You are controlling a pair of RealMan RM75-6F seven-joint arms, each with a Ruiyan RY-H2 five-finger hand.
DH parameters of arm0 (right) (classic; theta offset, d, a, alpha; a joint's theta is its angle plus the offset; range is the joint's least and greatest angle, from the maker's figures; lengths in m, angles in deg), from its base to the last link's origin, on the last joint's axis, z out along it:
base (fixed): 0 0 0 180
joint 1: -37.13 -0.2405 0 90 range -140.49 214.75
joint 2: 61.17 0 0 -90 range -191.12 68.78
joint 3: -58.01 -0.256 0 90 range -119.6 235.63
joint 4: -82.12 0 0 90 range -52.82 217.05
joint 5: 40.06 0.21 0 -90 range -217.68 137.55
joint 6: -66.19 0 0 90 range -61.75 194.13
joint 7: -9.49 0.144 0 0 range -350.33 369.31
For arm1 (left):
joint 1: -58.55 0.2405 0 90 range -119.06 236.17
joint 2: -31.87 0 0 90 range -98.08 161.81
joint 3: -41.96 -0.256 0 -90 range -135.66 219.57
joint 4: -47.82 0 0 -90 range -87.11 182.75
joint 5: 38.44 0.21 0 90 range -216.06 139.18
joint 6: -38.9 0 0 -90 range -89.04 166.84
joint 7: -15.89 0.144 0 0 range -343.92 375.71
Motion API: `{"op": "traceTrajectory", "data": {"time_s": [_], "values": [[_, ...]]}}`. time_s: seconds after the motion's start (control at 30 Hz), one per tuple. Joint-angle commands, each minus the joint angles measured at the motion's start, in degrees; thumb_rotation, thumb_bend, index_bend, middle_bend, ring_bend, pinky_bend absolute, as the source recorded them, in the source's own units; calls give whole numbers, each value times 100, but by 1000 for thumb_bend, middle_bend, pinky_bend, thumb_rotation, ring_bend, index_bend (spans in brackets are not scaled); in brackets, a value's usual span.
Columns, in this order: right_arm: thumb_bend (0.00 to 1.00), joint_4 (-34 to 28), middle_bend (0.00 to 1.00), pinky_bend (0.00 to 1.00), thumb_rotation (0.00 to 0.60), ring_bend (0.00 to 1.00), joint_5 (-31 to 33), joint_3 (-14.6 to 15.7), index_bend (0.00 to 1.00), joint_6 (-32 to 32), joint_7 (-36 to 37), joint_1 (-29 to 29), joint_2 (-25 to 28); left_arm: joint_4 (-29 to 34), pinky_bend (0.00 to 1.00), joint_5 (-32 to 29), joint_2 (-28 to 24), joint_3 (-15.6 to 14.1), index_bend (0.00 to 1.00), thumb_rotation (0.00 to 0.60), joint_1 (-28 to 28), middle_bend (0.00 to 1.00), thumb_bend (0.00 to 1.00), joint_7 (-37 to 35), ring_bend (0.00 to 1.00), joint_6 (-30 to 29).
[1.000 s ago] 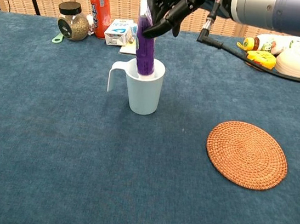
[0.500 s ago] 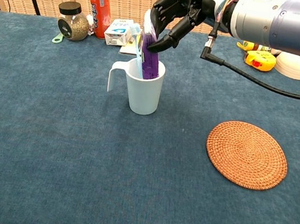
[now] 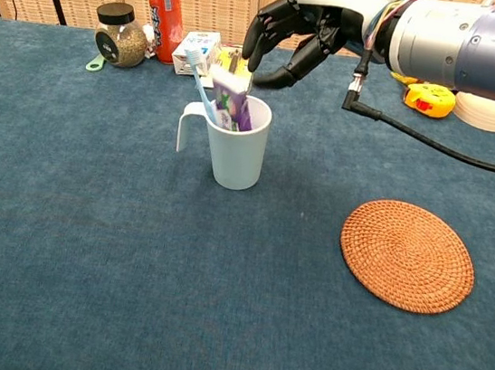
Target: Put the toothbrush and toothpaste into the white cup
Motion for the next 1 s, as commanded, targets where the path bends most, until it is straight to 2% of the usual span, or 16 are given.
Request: {"op": "traceTrajectory", "data": {"time_s": [0.03,0.33,0.47,0.53,0.6,0.67,0.73,0.8,0.87,1.0], "values": [[302,3,380,430,600,188,-53,-8,394,-2,22,18,16,2,0,2,-2,-2,0,600,1,0,315,-2,0,-2],[302,-317,377,429,600,184,-173,-128,391,152,33,141,326,-12,0,15,-15,-8,0,600,-9,0,315,-49,0,7],[301,-708,353,412,600,172,-310,-275,368,360,33,326,872,-32,0,29,-20,-8,0,600,7,0,316,-82,0,-36],[302,-885,285,351,600,126,-572,-280,298,598,-49,523,1285,-50,0,4,6,8,0,600,50,0,315,-33,0,-124],[285,-944,120,197,600,30,-1069,-104,130,1097,-473,870,1793,-64,0,-139,95,63,0,600,166,0,315,219,0,-332],[190,-998,20,64,600,0,-1291,13,25,1375,-679,1084,2028,-55,0,-219,168,90,0,600,236,0,315,389,0,-453],[75,-1065,0,5,600,0,-1611,207,0,1907,-877,1487,2309,-49,0,-278,267,107,0,600,340,0,315,529,0,-625],[18,-1051,0,0,600,0,-1947,441,0,2442,-887,1906,2466,-112,0,-234,329,83,0,600,414,0,315,507,0,-730],[0,-878,0,0,600,0,-2396,851,0,3098,-774,2482,2553,-228,0,-205,338,-7,0,600,482,0,315,387,0,-715],[0,-529,0,0,600,0,-2816,1188,0,3646,-660,2912,2448,-348,0,-188,378,-31,0,600,548,0,315,308,0,-779]]}}
